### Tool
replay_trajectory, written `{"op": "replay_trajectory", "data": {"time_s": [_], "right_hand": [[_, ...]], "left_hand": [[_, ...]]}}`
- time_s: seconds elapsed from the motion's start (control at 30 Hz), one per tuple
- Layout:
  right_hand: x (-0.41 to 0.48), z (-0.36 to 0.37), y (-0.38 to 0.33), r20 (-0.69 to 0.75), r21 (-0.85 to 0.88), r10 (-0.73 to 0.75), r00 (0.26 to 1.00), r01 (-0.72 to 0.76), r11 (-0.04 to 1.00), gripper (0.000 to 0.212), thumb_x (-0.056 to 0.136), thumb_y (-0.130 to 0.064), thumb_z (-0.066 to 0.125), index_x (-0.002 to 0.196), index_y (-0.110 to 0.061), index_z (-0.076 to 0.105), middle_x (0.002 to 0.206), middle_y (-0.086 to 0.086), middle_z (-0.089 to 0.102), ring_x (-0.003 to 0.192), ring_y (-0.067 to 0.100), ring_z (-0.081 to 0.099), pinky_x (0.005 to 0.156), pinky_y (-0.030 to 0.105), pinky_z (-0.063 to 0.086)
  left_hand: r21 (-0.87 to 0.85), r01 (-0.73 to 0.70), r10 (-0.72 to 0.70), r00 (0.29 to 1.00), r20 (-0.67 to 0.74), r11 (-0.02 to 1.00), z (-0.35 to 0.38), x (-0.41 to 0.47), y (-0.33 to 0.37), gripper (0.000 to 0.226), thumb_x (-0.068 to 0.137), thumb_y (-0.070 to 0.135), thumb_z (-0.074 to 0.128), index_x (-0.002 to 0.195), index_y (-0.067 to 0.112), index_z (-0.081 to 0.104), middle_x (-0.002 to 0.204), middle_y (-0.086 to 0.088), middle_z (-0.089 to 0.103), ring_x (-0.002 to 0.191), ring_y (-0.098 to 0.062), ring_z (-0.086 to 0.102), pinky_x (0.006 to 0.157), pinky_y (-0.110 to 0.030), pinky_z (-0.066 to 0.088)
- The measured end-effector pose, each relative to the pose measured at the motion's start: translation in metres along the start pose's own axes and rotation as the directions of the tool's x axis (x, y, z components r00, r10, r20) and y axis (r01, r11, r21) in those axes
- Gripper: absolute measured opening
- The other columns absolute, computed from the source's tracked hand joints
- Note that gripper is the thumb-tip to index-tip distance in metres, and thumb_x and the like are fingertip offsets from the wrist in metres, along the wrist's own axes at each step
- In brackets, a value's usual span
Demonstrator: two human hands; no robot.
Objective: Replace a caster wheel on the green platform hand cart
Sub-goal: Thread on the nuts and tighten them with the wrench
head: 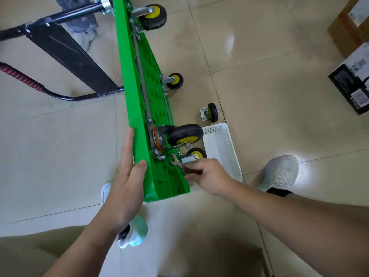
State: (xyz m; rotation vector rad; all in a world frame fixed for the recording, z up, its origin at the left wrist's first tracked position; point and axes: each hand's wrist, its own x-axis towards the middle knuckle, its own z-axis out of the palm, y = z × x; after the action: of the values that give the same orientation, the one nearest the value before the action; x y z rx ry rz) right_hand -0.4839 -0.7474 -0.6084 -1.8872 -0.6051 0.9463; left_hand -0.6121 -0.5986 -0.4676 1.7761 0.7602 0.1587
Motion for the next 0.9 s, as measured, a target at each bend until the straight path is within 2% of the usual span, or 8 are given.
{"op": "replay_trajectory", "data": {"time_s": [0.13, 0.23, 0.3, 0.37, 0.47, 0.63, 0.8, 0.9], "right_hand": [[0.015, 0.005, 0.002, -0.023, -0.058, -0.139, 0.99, 0.138, 0.989, 0.029, 0.082, -0.019, 0.081, 0.111, -0.016, 0.077, 0.09, 0.006, 0.073, 0.085, 0.024, 0.066, 0.082, 0.042, 0.054], [0.022, 0.008, 0.005, -0.032, -0.074, -0.196, 0.98, 0.193, 0.978, 0.028, 0.081, -0.016, 0.081, 0.108, -0.013, 0.078, 0.089, 0.007, 0.074, 0.083, 0.026, 0.066, 0.08, 0.042, 0.054], [0.026, 0.01, 0.005, -0.02, -0.075, -0.195, 0.981, 0.193, 0.978, 0.027, 0.081, -0.016, 0.081, 0.108, -0.013, 0.078, 0.09, 0.005, 0.074, 0.084, 0.024, 0.065, 0.081, 0.04, 0.054], [0.028, 0.012, 0.002, -0.01, -0.041, -0.18, 0.984, 0.179, 0.983, 0.029, 0.08, -0.015, 0.082, 0.108, -0.011, 0.077, 0.092, 0.005, 0.074, 0.087, 0.024, 0.065, 0.084, 0.042, 0.054], [0.029, 0.016, -0.001, -0.023, -0.036, -0.203, 0.979, 0.202, 0.979, 0.029, 0.079, -0.01, 0.081, 0.108, -0.006, 0.077, 0.092, 0.009, 0.075, 0.088, 0.025, 0.066, 0.086, 0.041, 0.054], [0.023, 0.021, -0.001, -0.013, -0.034, -0.174, 0.985, 0.173, 0.984, 0.03, 0.079, -0.012, 0.082, 0.108, -0.006, 0.077, 0.09, 0.01, 0.074, 0.086, 0.025, 0.065, 0.084, 0.039, 0.053], [0.011, 0.02, -0.012, 0.042, 0.106, 0.023, 0.999, -0.027, 0.994, 0.031, 0.081, -0.011, 0.081, 0.112, -0.008, 0.076, 0.098, 0.01, 0.075, 0.087, 0.016, 0.064, 0.089, 0.033, 0.055], [-0.002, 0.02, -0.02, 0.095, 0.175, 0.113, 0.989, -0.128, 0.976, 0.035, 0.082, -0.011, 0.08, 0.116, -0.008, 0.073, 0.104, -0.001, 0.073, 0.09, 0.005, 0.064, 0.085, 0.011, 0.051]], "left_hand": [[-0.025, -0.002, 0.002, 1.0, -0.008, 1.0, 0.002, 0.001, 0.001, 0.062, 0.104, 0.019, 0.036, 0.14, 0.066, 0.018, 0.126, 0.066, 0.031, 0.128, 0.031, 0.032, 0.094, 0.006, 0.033], [-0.04, 0.005, -0.005, 1.0, 0.0, 0.999, 0.001, 0.0, 0.002, 0.061, 0.098, 0.026, 0.036, 0.14, 0.067, 0.018, 0.128, 0.066, 0.031, 0.129, 0.03, 0.032, 0.098, 0.003, 0.033], [-0.037, -0.005, 0.005, 1.0, 0.001, 0.999, -0.001, 0.001, 0.0, 0.063, 0.092, 0.03, 0.034, 0.141, 0.066, 0.018, 0.134, 0.063, 0.029, 0.135, 0.026, 0.028, 0.111, -0.008, 0.029], [-0.047, -0.012, 0.012, 1.0, 0.002, 0.999, -0.002, 0.002, -0.003, 0.064, 0.092, 0.031, 0.034, 0.144, 0.065, 0.018, 0.145, 0.055, 0.027, 0.143, 0.018, 0.026, 0.122, -0.026, 0.025], [-0.061, -0.003, 0.004, 1.0, 0.019, 0.998, -0.003, 0.003, -0.007, 0.064, 0.094, 0.031, 0.034, 0.146, 0.066, 0.018, 0.154, 0.044, 0.027, 0.147, 0.008, 0.028, 0.126, -0.042, 0.024], [-0.053, -0.006, 0.007, 1.0, 0.006, 0.999, -0.002, 0.002, -0.007, 0.063, 0.094, 0.03, 0.035, 0.143, 0.067, 0.02, 0.146, 0.053, 0.028, 0.144, 0.014, 0.027, 0.125, -0.039, 0.024], [-0.058, 0.0, 0.0, 1.0, -0.008, 0.998, -0.001, 0.002, -0.008, 0.064, 0.093, 0.031, 0.034, 0.142, 0.07, 0.02, 0.14, 0.056, 0.032, 0.139, 0.019, 0.032, 0.116, -0.026, 0.03], [-0.052, 0.003, -0.004, 1.0, -0.011, 0.999, -0.002, 0.002, -0.008, 0.064, 0.095, 0.031, 0.035, 0.14, 0.074, 0.021, 0.142, 0.054, 0.033, 0.139, 0.016, 0.034, 0.113, -0.025, 0.033]]}}
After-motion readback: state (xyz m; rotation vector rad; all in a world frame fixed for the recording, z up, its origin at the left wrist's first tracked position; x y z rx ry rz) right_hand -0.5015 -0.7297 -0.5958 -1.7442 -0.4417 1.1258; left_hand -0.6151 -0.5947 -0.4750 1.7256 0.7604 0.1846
